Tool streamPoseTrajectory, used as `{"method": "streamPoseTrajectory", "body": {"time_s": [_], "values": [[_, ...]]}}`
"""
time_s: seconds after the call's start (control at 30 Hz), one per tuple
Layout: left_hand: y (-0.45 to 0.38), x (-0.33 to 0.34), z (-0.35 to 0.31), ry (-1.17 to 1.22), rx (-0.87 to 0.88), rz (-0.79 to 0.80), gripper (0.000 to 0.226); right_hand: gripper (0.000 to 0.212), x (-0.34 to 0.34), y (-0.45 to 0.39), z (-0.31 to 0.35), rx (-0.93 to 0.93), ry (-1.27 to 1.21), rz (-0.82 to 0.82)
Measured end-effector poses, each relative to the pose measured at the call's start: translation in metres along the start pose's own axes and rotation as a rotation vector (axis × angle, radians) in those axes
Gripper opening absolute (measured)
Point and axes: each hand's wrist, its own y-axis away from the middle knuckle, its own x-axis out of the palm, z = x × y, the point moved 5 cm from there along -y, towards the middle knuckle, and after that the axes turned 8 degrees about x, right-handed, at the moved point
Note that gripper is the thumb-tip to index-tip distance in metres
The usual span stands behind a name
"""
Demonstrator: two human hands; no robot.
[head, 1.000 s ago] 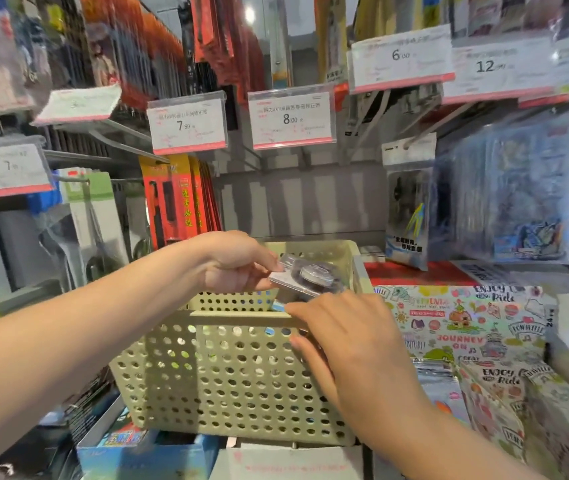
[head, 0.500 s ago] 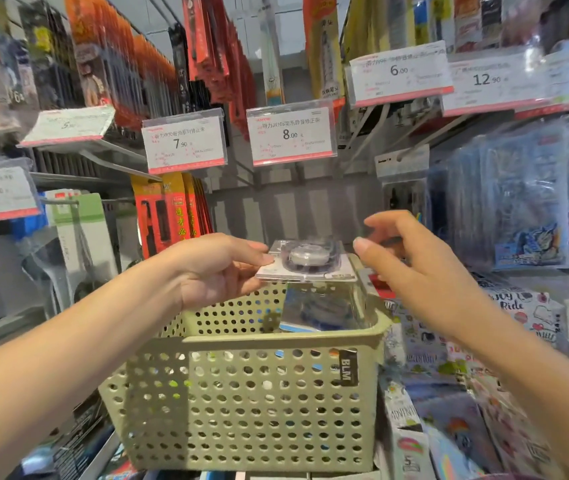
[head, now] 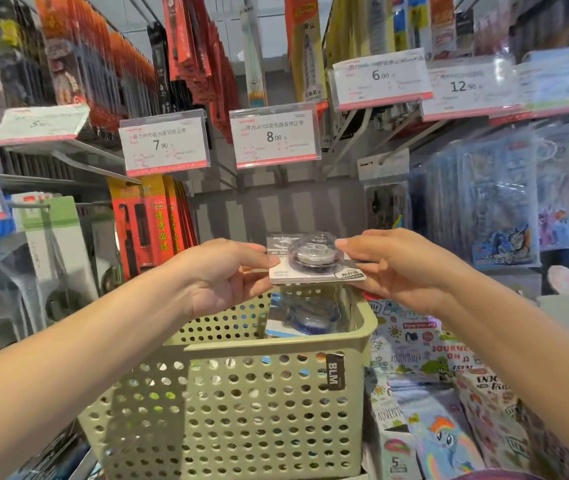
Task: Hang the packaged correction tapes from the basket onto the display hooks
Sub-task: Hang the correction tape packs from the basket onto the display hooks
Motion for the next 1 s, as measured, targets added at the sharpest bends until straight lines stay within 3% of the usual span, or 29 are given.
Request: {"method": "streamPoseTrajectory", "body": {"time_s": [0.2, 0.4, 0.5, 0.63, 0.8, 1.0], "values": [[-0.004, 0.003, 0.0, -0.042, 0.017, 0.018, 0.03, 0.014, 0.002, 0.009, -0.002, 0.053, -0.021, 0.025], [-0.003, 0.004, -0.005, -0.242, 0.079, 0.122, 0.002, 0.007, -0.001, 0.014, -0.005, 0.075, -0.016, 0.021], [-0.01, -0.006, -0.006, -0.432, 0.126, 0.018, 0.006, 0.008, -0.007, 0.015, -0.004, 0.067, -0.04, 0.006], [-0.02, -0.012, -0.003, -0.87, 0.228, -0.053, 0.015, 0.01, -0.013, 0.015, -0.004, 0.054, -0.06, -0.016], [-0.027, -0.015, 0.021, -1.066, 0.0, 0.085, 0.029, 0.008, -0.016, 0.023, -0.003, 0.042, -0.06, -0.034], [-0.03, -0.014, 0.039, -0.859, -0.214, 0.183, 0.029, 0.008, -0.02, 0.024, -0.004, 0.045, -0.051, -0.059]]}}
